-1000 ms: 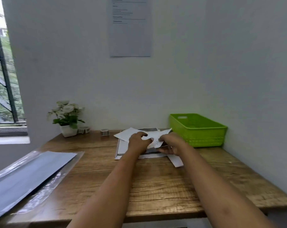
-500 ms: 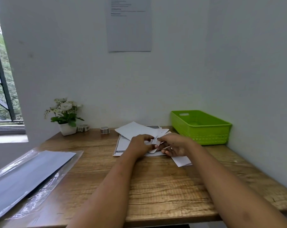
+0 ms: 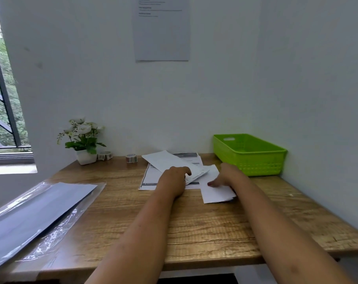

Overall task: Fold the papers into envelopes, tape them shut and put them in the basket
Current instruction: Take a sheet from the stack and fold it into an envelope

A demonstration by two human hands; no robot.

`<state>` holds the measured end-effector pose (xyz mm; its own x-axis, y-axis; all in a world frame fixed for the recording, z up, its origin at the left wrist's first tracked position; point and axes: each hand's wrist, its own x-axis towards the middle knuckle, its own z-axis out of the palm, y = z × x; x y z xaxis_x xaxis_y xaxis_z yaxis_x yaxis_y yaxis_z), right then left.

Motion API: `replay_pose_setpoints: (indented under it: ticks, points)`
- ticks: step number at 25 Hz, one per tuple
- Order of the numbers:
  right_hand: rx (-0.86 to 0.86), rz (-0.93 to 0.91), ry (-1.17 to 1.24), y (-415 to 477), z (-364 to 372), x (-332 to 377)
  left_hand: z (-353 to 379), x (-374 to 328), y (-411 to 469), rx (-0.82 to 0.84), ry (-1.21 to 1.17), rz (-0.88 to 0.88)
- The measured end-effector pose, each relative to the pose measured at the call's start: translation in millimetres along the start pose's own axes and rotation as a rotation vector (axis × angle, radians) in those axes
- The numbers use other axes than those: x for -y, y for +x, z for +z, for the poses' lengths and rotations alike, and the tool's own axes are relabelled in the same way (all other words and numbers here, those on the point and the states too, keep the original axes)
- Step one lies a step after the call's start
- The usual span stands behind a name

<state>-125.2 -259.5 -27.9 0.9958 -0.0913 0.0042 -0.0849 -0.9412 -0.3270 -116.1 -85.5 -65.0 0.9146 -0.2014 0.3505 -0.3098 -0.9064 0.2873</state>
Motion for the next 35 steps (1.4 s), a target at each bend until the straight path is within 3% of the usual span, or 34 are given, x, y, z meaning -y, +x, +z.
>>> replay_pose_setpoints:
  ticks: [3,8,12,16,20,26,31,35]
  points:
    - [0.103,0.082,0.288,7,-5,-9,0,-4,-1,0.016,0.133,0.081]
    - [0.126,0.128,0.81,5,-14,-15,-4,-5,-2,0.031,0.234,0.125]
    - [-0.013,0.053,1.118,6,-19,-13,-9,-1,3,0.033,0.312,0.173]
    - [-0.11,0.034,1.253,11,-18,-12,-10,9,8,0.022,0.323,0.256]
    - [0.02,-0.03,1.182,14,-16,-13,-12,25,11,-0.025,0.199,0.22]
    - [0.401,-0.172,0.879,-1,-21,-16,-7,30,7,-0.13,-0.026,0.109]
    - [0.428,-0.419,0.654,7,-27,-25,-10,29,4,-0.179,-0.127,0.038]
    - [0.476,-0.442,0.616,7,-24,-27,-9,25,3,-0.24,0.042,0.074]
